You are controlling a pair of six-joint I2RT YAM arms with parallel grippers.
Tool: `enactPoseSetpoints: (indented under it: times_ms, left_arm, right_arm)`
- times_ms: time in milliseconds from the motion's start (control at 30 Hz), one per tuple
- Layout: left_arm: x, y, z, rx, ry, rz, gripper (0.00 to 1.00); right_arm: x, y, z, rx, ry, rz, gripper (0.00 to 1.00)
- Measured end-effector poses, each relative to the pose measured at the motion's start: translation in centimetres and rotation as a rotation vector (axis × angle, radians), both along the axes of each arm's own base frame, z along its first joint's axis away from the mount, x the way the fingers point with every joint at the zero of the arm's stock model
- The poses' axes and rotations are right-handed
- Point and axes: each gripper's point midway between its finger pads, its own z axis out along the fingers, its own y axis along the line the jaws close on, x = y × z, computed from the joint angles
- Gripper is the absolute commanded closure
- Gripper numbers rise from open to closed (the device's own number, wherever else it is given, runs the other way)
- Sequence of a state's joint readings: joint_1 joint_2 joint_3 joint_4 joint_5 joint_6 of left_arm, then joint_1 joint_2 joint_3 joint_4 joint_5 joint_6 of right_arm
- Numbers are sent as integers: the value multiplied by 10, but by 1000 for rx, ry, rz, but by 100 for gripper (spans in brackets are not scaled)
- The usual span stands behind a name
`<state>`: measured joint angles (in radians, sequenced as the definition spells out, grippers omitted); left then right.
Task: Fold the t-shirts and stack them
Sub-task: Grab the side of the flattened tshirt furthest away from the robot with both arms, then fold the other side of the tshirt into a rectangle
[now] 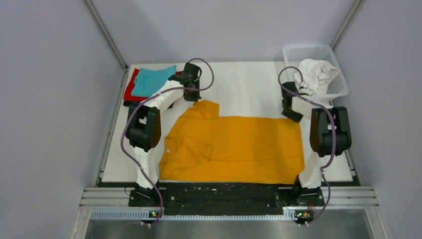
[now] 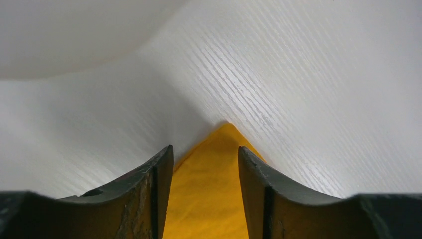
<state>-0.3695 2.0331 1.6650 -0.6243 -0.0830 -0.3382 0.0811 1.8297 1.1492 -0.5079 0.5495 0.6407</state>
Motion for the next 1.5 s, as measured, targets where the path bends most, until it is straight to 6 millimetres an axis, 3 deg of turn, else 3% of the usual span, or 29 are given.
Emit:
enactPoseSetpoints:
  times_ms: [267, 400, 567, 800, 933, 1033, 1267, 1500]
  left_arm:
    - [-5, 0, 9, -20, -19, 4, 100]
    - [-13, 1, 2, -25, 0, 4, 100]
    - [-20, 2, 2, -34, 9, 9, 100]
    - [-32, -2, 33, -90, -47, -15, 100]
    - [-50, -9, 50, -127, -75, -50, 100]
    - [-69, -14, 51, -134, -80, -79, 100]
    - [-112, -17, 48, -129, -66, -103, 100]
    - [-156, -2, 66, -176, -122, -80, 100]
  right_arm:
    - [-18, -10, -3, -30, -2, -37, 81]
    - [-19, -13, -4, -37, -21, -52, 100]
    - [-17, -13, -5, -33, -35, -54, 100]
    - [-15, -5, 11, 9, -94, 10, 100]
    - [-24, -1, 37, 27, -169, 59, 100]
    - [-32, 1, 49, 34, -210, 91, 100]
    - [-51, 6, 47, 53, -184, 141, 100]
    - [-82, 7, 56, 66, -189, 153, 100]
